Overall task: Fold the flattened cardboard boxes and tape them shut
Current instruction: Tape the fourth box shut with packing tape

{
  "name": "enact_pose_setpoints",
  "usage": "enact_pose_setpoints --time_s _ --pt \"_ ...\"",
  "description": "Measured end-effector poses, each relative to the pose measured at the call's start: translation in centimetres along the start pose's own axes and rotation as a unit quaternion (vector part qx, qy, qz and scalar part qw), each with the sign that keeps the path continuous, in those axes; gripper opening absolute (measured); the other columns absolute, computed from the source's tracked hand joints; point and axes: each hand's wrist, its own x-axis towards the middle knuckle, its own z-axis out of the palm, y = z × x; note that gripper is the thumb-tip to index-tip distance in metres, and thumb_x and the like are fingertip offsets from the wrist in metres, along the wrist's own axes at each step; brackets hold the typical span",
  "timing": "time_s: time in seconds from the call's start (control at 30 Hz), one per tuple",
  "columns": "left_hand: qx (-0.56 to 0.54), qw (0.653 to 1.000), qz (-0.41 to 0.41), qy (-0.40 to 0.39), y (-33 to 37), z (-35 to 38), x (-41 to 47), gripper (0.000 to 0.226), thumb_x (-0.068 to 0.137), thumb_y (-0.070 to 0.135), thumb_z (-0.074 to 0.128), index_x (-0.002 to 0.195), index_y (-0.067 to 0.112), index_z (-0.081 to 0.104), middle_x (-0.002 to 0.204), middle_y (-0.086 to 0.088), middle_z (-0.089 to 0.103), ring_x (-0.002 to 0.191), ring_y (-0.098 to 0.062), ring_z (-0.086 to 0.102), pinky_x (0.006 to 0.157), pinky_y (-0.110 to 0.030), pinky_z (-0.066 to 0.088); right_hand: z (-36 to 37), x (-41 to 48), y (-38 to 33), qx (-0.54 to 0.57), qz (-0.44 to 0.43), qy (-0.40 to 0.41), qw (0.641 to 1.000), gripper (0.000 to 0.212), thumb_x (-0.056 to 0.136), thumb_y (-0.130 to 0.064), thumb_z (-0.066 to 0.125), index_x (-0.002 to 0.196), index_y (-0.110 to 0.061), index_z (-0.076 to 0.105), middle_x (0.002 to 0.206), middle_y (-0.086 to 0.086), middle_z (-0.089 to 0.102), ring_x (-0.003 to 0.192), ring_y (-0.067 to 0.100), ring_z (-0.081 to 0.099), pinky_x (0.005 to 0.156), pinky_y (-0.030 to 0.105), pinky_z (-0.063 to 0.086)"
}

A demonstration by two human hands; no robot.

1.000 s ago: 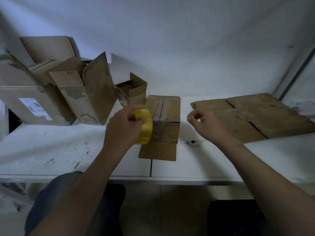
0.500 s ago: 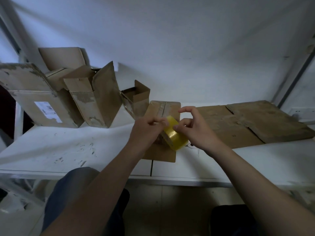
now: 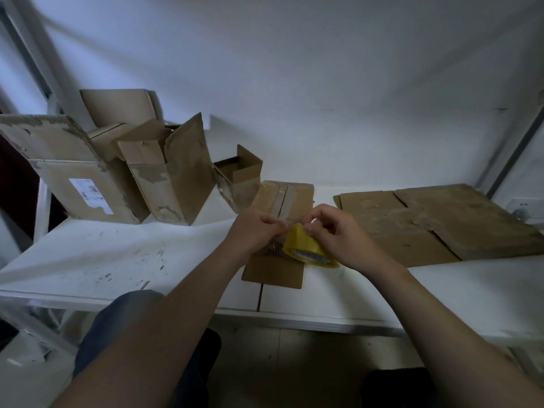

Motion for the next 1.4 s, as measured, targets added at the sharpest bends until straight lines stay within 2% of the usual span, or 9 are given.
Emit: enact_pose_setpoints --time_s 0.1,0.2,0.33,0.5,0.67,0.9,1.1,1.27,1.4 --pt "-0.023 0.999 0.002 0.022 -0.4 -0.6 0.4 0.01 0.088 0.033 0.075 0.08 0.028 0.071 0.083 0.012 0.067 0.077 -0.005 0.06 0.051 -0.015 0.042 -0.8 0.0 -0.2 -0.027 -0.001 -0.026 0.999 0.027 0.084 -0.05 0.074 0.109 -0.044 0.064 0.101 -0.019 0.063 0.095 0.006 0.059 0.076 0.033 0.053" --pt "-0.054 0.997 0.025 0.053 -1.0 -1.7 0.8 0.008 0.088 0.03 0.075 0.081 0.025 0.073 0.075 0.012 0.068 0.069 -0.001 0.058 0.051 -0.014 0.039 -1.7 -0.3 -0.8 -0.068 -0.025 -0.062 0.995 0.059 0.076 -0.042 0.085 0.124 -0.051 0.052 0.118 -0.032 0.053 0.111 0.002 0.052 0.084 0.028 0.052" --pt "-0.079 0.993 0.03 0.079 -1.6 -2.2 1.2 0.012 0.089 0.027 0.074 0.091 0.016 0.077 0.07 0.012 0.065 0.06 0.001 0.054 0.049 -0.008 0.041 -2.7 -0.1 -0.3 -0.091 -0.058 -0.063 0.992 0.051 0.074 -0.037 0.077 0.112 -0.055 0.047 0.114 -0.023 0.053 0.105 0.011 0.053 0.081 0.035 0.052" --pt "-0.089 0.989 0.014 0.119 -2.4 -3.4 2.3 0.012 0.091 0.029 0.072 0.09 0.018 0.075 0.079 0.007 0.066 0.073 -0.005 0.054 0.058 -0.02 0.04 -4.2 -0.1 1.7 -0.136 -0.052 -0.073 0.987 0.047 0.084 -0.036 0.078 0.12 -0.058 0.057 0.113 -0.005 0.049 0.11 0.014 0.048 0.089 0.039 0.047" --pt "-0.093 0.983 -0.003 0.159 -4.8 -6.2 3.3 0.014 0.092 0.031 0.07 0.089 0.018 0.071 0.086 0.003 0.067 0.076 -0.01 0.056 0.062 -0.025 0.043 -6.7 -0.5 3.4 -0.152 -0.039 -0.03 0.987 0.051 0.082 -0.027 0.081 0.114 -0.057 0.055 0.113 -0.027 0.043 0.104 -0.001 0.047 0.083 0.026 0.041" --pt "-0.088 0.984 0.008 0.155 -6.6 -5.9 5.2 0.017 0.09 0.031 0.073 0.094 0.015 0.075 0.086 0.0 0.071 0.074 -0.013 0.058 0.059 -0.024 0.042 -5.8 0.1 5.2 -0.182 -0.104 -0.01 0.978 0.056 0.08 -0.018 0.084 0.12 -0.049 0.06 0.1 -0.021 0.043 0.098 -0.001 0.049 0.079 0.008 0.036" --pt "-0.094 0.986 0.01 0.137 -8.5 -5.6 6.3 0.012 0.09 0.027 0.072 0.094 0.016 0.074 0.086 0.0 0.071 0.073 -0.012 0.057 0.06 -0.023 0.042 -4.7 0.8 5.8 -0.223 -0.094 -0.009 0.97 0.049 0.079 -0.018 0.085 0.111 -0.05 0.067 0.095 -0.02 0.041 0.087 0.002 0.046 0.072 0.012 0.034" --pt "-0.101 0.986 0.003 0.134 -9.8 -5.8 7.6 0.012 0.09 0.028 0.072 0.094 0.017 0.074 0.086 0.0 0.07 0.074 -0.012 0.056 0.061 -0.024 0.043 -3.6 1.9 6.7 -0.221 -0.087 -0.025 0.971 0.039 0.08 -0.022 0.084 0.114 -0.039 0.072 0.094 -0.006 0.044 0.087 0.019 0.052 0.074 0.038 0.048" --pt "-0.117 0.986 -0.008 0.122 -11.0 -5.5 9.1 0.014 0.089 0.029 0.074 0.094 0.015 0.075 0.085 -0.001 0.071 0.074 -0.013 0.057 0.061 -0.026 0.046 -2.9 2.7 7.6 -0.23 -0.101 -0.028 0.968 0.039 0.08 -0.02 0.085 0.114 -0.036 0.073 0.095 -0.001 0.048 0.085 0.021 0.053 0.071 0.044 0.05"
